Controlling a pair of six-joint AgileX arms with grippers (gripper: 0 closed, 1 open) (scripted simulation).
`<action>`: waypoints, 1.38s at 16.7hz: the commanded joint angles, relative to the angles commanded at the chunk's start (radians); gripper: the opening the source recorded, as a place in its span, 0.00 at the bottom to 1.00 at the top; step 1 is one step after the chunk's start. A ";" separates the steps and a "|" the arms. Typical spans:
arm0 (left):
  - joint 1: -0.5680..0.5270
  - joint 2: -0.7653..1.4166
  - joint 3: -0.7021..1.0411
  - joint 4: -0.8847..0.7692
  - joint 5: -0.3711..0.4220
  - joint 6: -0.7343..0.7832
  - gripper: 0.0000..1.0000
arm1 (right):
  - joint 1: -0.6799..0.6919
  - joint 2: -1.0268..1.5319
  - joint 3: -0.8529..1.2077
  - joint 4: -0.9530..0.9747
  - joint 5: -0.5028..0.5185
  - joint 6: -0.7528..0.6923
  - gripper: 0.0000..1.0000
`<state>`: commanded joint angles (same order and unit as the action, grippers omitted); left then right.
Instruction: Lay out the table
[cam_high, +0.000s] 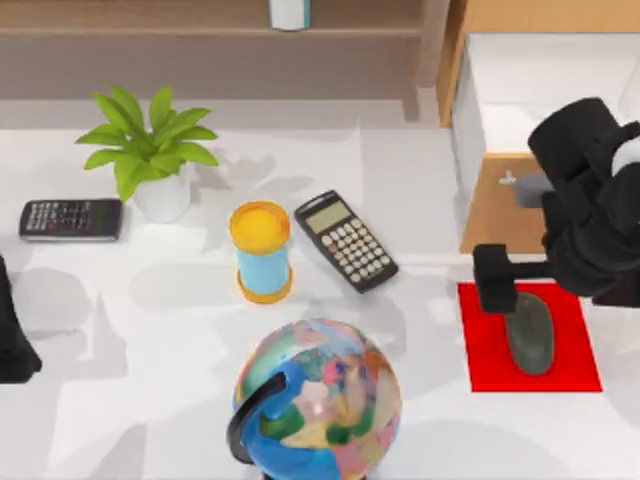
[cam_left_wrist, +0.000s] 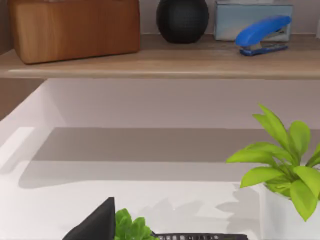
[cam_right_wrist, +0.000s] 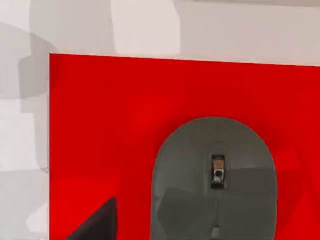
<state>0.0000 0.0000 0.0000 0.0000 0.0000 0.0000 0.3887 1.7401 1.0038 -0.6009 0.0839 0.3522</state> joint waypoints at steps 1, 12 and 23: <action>0.000 0.000 0.000 0.000 0.000 0.000 1.00 | -0.013 -0.024 -0.040 0.061 0.017 -0.033 1.00; 0.000 0.000 0.000 0.000 0.000 0.000 1.00 | -0.205 -0.149 -0.632 1.202 0.256 -0.604 1.00; 0.000 0.000 0.000 0.000 0.000 0.000 1.00 | -0.188 0.037 -0.931 2.098 0.343 -1.414 1.00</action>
<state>0.0000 0.0000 0.0000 0.0000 0.0000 0.0000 0.2008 1.7770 0.0725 1.4966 0.4265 -1.0615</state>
